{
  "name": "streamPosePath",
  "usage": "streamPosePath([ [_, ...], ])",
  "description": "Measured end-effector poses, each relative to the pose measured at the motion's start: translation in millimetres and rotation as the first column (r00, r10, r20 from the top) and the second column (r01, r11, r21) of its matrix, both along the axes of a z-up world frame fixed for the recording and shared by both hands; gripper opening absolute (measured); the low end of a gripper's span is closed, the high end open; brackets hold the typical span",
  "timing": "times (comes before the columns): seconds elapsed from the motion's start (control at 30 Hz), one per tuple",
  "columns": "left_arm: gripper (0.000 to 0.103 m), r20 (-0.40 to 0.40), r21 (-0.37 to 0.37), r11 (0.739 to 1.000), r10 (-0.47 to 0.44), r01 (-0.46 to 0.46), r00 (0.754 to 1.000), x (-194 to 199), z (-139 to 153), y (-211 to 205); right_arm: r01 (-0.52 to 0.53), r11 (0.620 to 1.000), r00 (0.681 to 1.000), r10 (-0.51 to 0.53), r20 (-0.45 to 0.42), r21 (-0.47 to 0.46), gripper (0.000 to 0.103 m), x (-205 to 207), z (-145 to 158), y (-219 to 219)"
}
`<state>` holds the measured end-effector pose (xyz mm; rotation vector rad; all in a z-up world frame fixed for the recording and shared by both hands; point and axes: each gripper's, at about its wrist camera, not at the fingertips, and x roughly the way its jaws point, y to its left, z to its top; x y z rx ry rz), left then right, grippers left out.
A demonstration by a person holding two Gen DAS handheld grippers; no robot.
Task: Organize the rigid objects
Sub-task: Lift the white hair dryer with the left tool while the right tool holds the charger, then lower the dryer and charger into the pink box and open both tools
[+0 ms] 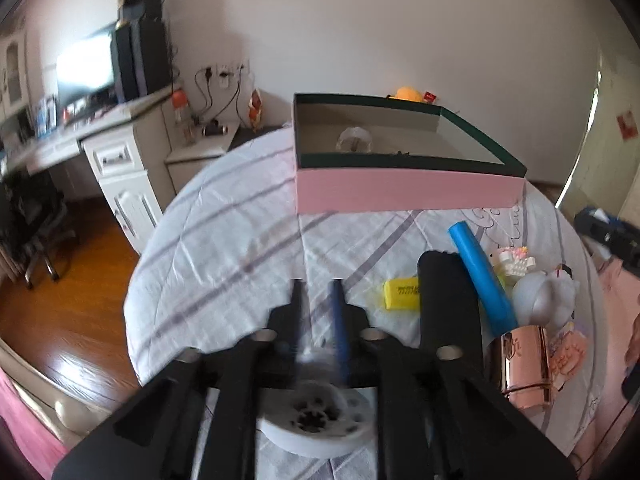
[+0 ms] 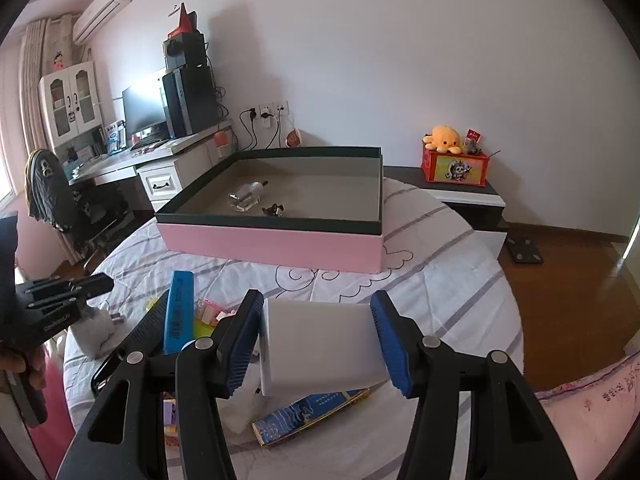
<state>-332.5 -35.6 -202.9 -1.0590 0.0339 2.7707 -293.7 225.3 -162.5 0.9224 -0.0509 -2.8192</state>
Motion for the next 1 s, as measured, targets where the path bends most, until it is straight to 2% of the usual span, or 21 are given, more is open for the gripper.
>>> streamPosePath([
  [0.03, 0.052, -0.003, 0.011, 1.000, 0.000, 0.000, 1.000, 1.6, -2.5, -2.6, -0.001, 1.000, 1.000, 0.001, 0.011, -0.001, 0.057, -0.7, -3.0, 0.0],
  [0.07, 0.078, 0.008, 0.022, 1.000, -0.005, 0.005, 1.000, 3.2, -6.7, -6.0, 0.000, 1.000, 1.000, 0.001, 0.018, -0.006, 0.057, -1.2, -6.6, 0.7],
  [0.1, 0.083, 0.010, 0.018, 1.000, 0.000, 0.000, 1.000, 4.8, -10.2, -7.9, 0.002, 1.000, 1.000, -0.002, 0.027, -0.008, 0.057, -1.7, -10.1, 2.1],
  [0.23, 0.082, 0.036, 0.004, 1.000, 0.020, -0.020, 0.999, 9.2, -22.5, -14.5, 0.007, 1.000, 0.999, -0.006, 0.054, -0.017, 0.057, -3.0, -20.7, 5.6],
  [0.37, 0.083, 0.021, 0.036, 0.999, 0.015, -0.016, 1.000, 21.4, -22.6, -24.7, 0.005, 1.000, 0.998, -0.004, 0.064, -0.018, 0.057, -4.1, -23.6, 7.2],
  [0.43, 0.082, 0.005, 0.011, 0.999, 0.030, -0.030, 1.000, 23.9, -22.4, -27.1, 0.005, 1.000, 0.998, -0.004, 0.065, -0.014, 0.057, -3.6, -24.2, 6.8],
  [0.5, 0.063, 0.005, -0.025, 0.999, 0.042, -0.042, 0.999, 23.6, -25.2, -27.9, 0.004, 1.000, 0.998, -0.003, 0.069, -0.019, 0.057, -3.9, -25.2, 6.7],
  [0.57, 0.053, 0.011, -0.024, 0.999, 0.027, -0.027, 1.000, 23.7, -28.2, -29.1, 0.004, 1.000, 0.997, -0.002, 0.072, -0.019, 0.057, -3.7, -25.6, 6.5],
  [0.77, 0.052, -0.013, -0.031, 1.000, 0.000, -0.001, 1.000, 23.1, -18.7, -20.6, 0.004, 1.000, 0.998, -0.003, 0.064, -0.011, 0.057, -2.4, -21.7, 6.0],
  [1.0, 0.052, -0.108, -0.039, 0.999, -0.033, 0.029, 0.994, 19.7, 21.2, 1.3, -0.010, 1.000, 1.000, 0.009, 0.027, 0.006, 0.057, -3.3, -2.4, 3.4],
])
